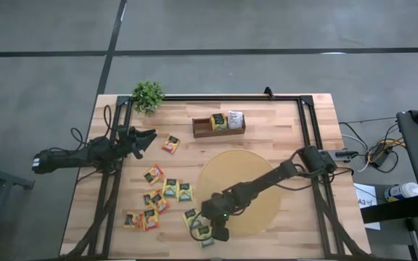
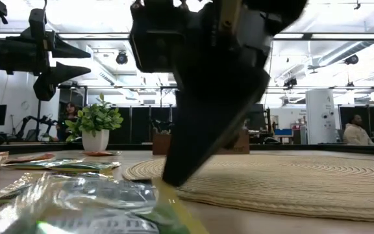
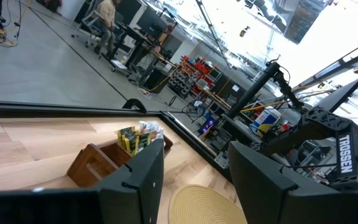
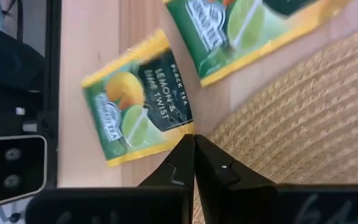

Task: Pick & Place Tea
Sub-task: Put the yellow tea bag into the middle section of the wooden organizer

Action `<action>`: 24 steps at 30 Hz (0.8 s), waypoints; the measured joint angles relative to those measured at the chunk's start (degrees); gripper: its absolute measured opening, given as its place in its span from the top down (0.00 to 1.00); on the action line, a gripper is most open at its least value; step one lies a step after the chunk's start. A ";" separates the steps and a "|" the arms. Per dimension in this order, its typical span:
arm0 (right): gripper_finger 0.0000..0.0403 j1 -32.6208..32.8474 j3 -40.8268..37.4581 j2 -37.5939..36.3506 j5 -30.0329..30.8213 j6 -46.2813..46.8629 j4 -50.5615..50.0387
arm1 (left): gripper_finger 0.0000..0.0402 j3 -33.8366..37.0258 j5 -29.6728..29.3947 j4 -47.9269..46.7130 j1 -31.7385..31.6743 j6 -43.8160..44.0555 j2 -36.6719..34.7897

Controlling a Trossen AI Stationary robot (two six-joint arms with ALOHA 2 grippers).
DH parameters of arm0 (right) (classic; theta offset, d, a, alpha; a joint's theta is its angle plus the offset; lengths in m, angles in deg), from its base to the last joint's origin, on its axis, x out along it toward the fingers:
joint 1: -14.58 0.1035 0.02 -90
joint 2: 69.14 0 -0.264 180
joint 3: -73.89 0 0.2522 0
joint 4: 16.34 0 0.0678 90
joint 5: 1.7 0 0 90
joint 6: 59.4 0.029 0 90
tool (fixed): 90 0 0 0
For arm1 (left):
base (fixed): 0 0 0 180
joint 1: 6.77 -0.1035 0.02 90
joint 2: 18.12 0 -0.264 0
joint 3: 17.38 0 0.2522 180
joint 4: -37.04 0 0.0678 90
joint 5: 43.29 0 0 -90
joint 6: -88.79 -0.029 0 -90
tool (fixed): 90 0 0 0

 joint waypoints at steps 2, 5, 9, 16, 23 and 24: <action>0.98 -0.12 1.45 -0.28 -0.01 -0.60 -2.09 | 0.57 0.00 0.00 -0.01 0.00 0.00 0.00; 0.98 -0.16 3.99 -0.60 -0.12 -2.58 -5.17 | 0.57 0.00 0.00 -0.01 0.00 0.00 0.00; 0.98 -0.16 7.51 -0.60 0.10 -5.10 -8.89 | 0.57 0.00 0.00 -0.01 0.00 0.00 0.00; 0.98 -0.55 14.34 -0.62 3.88 -9.95 -17.22 | 0.57 0.00 0.00 -0.01 0.00 0.00 0.00; 0.98 -1.53 22.06 -0.78 8.34 -13.78 -25.50 | 0.57 0.00 0.00 -0.01 0.00 0.00 0.00; 0.98 -1.72 23.36 -0.80 9.16 -14.57 -26.77 | 0.57 0.00 0.00 -0.01 0.00 0.00 0.00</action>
